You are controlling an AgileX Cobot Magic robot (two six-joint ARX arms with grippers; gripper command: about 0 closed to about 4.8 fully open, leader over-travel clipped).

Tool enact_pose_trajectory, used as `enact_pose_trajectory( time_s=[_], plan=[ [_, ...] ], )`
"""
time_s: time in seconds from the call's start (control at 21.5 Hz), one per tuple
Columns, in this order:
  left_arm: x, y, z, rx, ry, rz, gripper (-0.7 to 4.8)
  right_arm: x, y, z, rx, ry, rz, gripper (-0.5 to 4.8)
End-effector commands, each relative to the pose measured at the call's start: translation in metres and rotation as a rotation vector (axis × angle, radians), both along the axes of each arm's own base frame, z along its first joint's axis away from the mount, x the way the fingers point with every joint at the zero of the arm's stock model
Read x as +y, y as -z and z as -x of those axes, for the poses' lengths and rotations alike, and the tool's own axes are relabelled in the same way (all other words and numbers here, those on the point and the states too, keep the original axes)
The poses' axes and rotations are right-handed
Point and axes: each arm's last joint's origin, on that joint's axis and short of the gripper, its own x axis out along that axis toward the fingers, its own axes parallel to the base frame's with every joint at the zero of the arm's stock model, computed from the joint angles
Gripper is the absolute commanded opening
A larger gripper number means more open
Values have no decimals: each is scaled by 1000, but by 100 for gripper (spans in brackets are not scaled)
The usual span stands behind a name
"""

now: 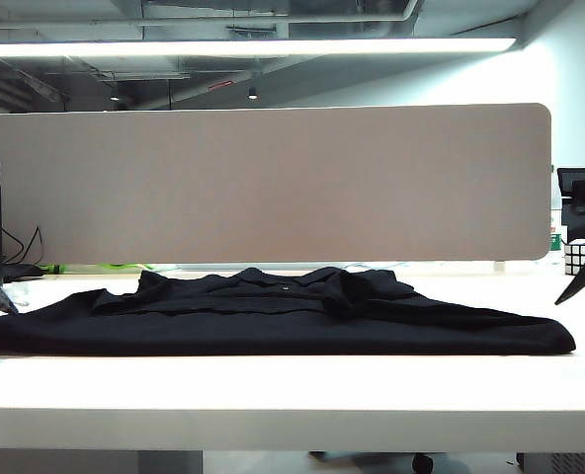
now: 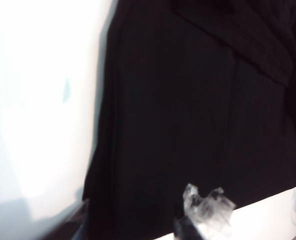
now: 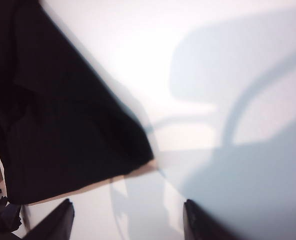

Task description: Fold the bottom side of the T-shirt horizontally towards the center, about one-third of the way, then fold the sleeve back towards the center, creating a straight line along the edge of the T-shirt, and finally fold the bottom of the T-shirt up towards the top, creating a neat rectangle.

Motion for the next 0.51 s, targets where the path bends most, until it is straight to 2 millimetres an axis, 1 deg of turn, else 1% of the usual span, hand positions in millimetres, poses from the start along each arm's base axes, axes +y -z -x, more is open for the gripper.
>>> enact_pose_trajectory(
  time_s=[0.05, 0.23, 0.37, 0.42, 0.51],
  plan=[
    [-2, 10, 6, 81, -21, -55, 215, 1, 8, -4, 14, 6, 26, 304],
    [-7, 9, 3, 55, -2, -62, 215, 5, 18, -9, 28, -14, 25, 304],
    [-17, 9, 0, 45, 22, -85, 214, 12, 26, -13, 39, -37, 20, 299],
    [-21, 9, -1, 44, 31, -110, 214, 14, 27, -15, 38, -40, 14, 276],
    [-26, 9, -2, 40, 41, -128, 214, 15, 28, -17, 22, -40, 11, 258]
  ],
)
